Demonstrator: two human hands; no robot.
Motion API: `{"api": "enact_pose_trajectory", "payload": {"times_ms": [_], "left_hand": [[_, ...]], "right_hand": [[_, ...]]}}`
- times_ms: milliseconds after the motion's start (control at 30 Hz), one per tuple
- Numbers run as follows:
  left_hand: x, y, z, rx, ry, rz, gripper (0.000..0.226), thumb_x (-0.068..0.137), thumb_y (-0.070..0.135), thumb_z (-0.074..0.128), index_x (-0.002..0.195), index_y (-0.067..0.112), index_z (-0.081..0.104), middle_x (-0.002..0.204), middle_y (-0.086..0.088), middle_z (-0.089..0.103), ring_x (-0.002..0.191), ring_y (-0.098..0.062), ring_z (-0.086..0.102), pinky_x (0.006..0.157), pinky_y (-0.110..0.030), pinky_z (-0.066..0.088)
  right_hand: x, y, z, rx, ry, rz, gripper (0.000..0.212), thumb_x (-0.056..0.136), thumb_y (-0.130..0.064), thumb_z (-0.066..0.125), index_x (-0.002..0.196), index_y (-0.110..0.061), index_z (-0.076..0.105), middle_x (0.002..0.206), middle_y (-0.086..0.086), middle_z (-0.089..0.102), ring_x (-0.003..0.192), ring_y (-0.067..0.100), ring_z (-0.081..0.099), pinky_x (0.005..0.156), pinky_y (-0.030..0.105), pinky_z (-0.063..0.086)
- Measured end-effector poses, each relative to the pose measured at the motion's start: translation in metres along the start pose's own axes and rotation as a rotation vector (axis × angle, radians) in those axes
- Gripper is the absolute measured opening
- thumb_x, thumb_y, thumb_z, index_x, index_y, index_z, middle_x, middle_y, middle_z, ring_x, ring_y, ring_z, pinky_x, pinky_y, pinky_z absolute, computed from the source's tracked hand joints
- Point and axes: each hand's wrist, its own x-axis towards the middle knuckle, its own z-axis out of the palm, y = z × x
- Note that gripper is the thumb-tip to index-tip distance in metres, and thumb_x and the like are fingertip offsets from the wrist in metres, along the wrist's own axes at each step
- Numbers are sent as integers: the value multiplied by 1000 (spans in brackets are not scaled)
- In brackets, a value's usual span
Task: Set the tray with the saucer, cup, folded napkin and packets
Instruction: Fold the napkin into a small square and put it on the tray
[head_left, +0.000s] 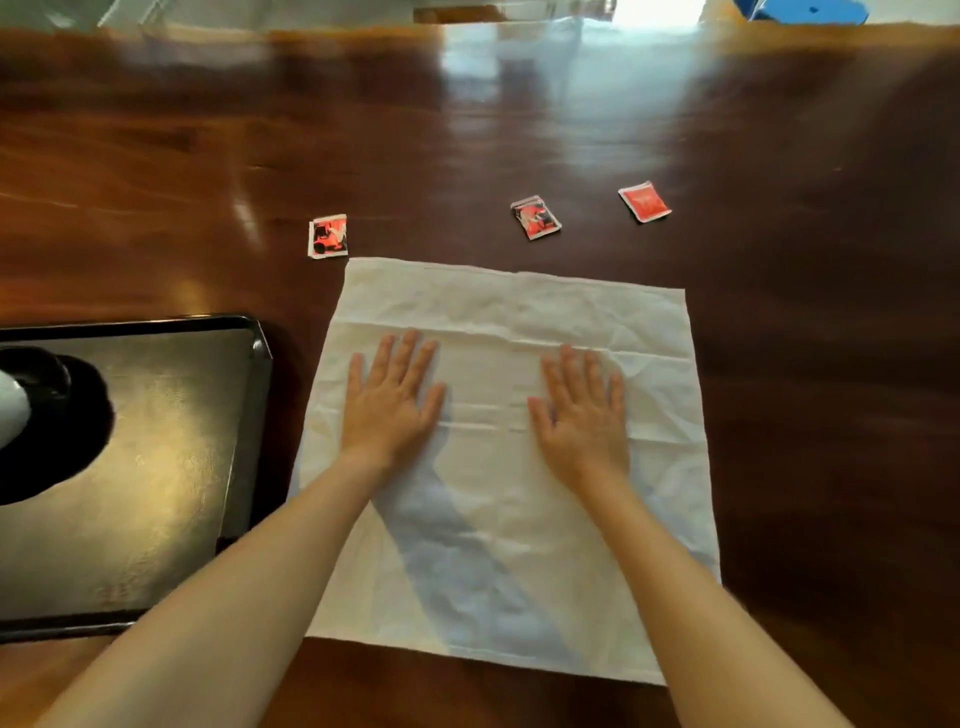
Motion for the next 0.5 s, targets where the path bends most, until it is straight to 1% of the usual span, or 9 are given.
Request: {"api": "enact_pose_trajectory", "payload": {"times_ms": [100, 200, 367, 433, 500], "left_hand": [[2, -5, -3, 5, 7, -7, 66, 87, 60, 11, 148, 34, 13, 159, 9, 7, 146, -14, 4, 117, -46, 1], [3, -5, -6, -2, 12, -5, 68, 86, 61, 9, 148, 34, 10, 159, 9, 4, 146, -14, 1, 117, -44, 0], [8, -1, -7, 20, -36, 21, 59, 96, 51, 22, 149, 30, 6, 160, 3, -1, 147, -17, -4, 117, -45, -5], [5, 12, -10, 26, -56, 38, 57, 98, 45, 21, 149, 26, 6, 160, -1, -1, 147, -20, -5, 116, -46, -6], [-11, 37, -11, 26, -61, 94, 57, 98, 44, 17, 149, 23, 6, 160, -4, -1, 147, -22, -4, 116, -46, -7]], "right_hand": [[5, 44, -10, -27, 11, 110, 58, 96, -45, 19, 148, -27, 4, 159, -2, 1, 145, 17, -5, 117, 40, -8], [2, 71, -17, -31, 19, 170, 58, 96, -45, 17, 148, -26, 4, 159, -2, 2, 146, 16, -3, 118, 39, -2], [1, 75, -18, -19, 33, 194, 60, 94, -47, 14, 149, -24, 4, 159, -1, 1, 146, 16, -3, 117, 36, -5], [-4, 78, -17, -6, 44, 239, 60, 94, -48, 12, 149, -24, 3, 159, -1, 0, 145, 16, -4, 117, 36, -5], [-12, 82, -18, 5, 61, 304, 60, 95, -48, 14, 149, -23, 4, 159, 1, 1, 145, 17, -4, 118, 37, -4]]}}
